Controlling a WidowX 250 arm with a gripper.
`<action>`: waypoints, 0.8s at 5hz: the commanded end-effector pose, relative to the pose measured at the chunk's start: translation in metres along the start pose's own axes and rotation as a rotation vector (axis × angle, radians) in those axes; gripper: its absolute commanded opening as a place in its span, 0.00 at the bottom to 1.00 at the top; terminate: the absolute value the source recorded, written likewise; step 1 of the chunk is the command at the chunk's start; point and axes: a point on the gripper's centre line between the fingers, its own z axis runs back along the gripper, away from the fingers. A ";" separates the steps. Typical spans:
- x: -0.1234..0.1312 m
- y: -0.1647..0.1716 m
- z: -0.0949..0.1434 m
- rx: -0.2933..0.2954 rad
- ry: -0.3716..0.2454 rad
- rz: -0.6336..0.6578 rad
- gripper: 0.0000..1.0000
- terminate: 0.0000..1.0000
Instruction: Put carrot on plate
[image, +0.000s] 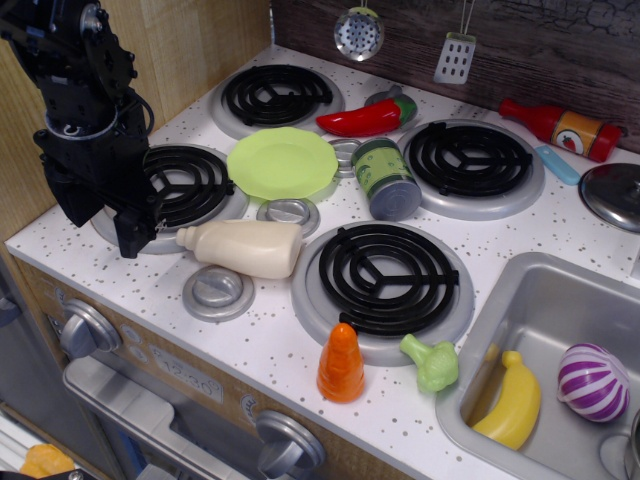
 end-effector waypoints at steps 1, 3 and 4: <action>0.000 0.000 0.000 0.000 0.000 0.000 1.00 0.00; 0.023 -0.053 0.084 0.055 0.020 -0.002 1.00 0.00; 0.028 -0.091 0.109 -0.006 -0.028 -0.052 1.00 0.00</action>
